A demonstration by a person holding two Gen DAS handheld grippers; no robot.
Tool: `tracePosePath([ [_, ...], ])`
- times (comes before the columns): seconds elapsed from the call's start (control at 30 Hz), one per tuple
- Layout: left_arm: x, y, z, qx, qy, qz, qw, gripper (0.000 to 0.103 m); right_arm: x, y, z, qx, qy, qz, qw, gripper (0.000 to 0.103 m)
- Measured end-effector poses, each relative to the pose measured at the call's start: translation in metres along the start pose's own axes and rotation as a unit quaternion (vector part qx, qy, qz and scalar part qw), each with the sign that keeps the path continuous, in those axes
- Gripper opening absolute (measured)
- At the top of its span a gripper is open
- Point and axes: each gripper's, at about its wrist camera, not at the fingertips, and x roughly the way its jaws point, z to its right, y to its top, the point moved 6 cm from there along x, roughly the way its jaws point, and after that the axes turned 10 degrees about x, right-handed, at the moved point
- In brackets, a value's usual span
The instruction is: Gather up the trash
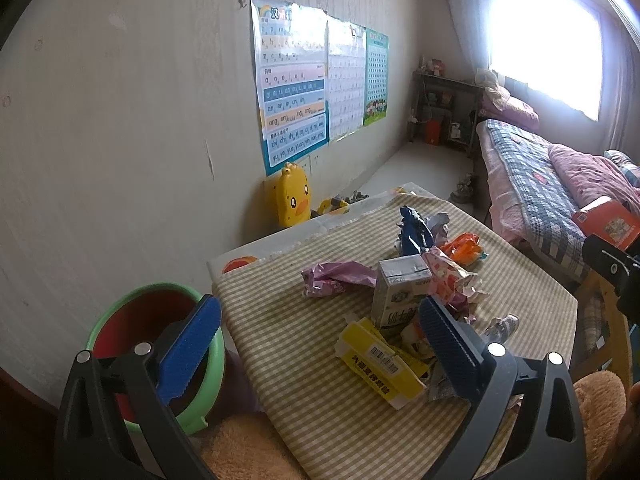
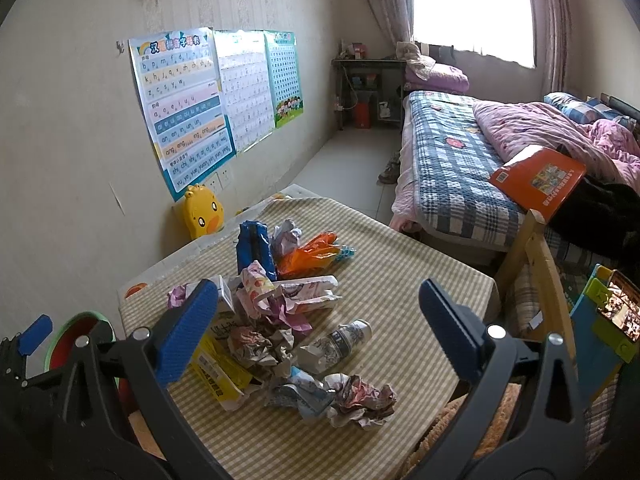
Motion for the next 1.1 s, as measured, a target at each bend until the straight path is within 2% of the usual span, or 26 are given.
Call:
tracePosePath([
  [0.63, 0.002, 0.000, 0.001, 0.007, 0.006, 0.002, 1.0000, 0.095, 0.008, -0.004, 0.000, -0.009, -0.003, -0.008, 1.000, 0.099],
  [0.7, 0.003, 0.001, 0.004, 0.018, -0.002, 0.011, 0.9998, 0.095, 0.011, -0.002, 0.008, -0.009, -0.015, -0.009, 1.000, 0.099],
  [0.77, 0.008, 0.000, 0.007, 0.023, -0.031, 0.012, 0.9992, 0.095, 0.014, -0.001, 0.020, -0.001, -0.022, -0.012, 1.000, 0.099],
  [0.9, 0.032, -0.018, 0.019, 0.054, -0.058, -0.044, 0.9959, 0.095, 0.021, -0.006, 0.044, 0.014, -0.041, -0.028, 0.999, 0.099],
  [1.0, 0.049, -0.036, 0.032, 0.072, -0.051, -0.075, 0.9933, 0.095, 0.027, -0.016, 0.056, 0.011, -0.050, -0.047, 0.998, 0.099],
  [1.1, 0.074, -0.052, 0.049, 0.051, -0.106, -0.118, 0.9860, 0.095, 0.031, -0.024, 0.058, 0.005, -0.052, -0.062, 0.997, 0.099],
])
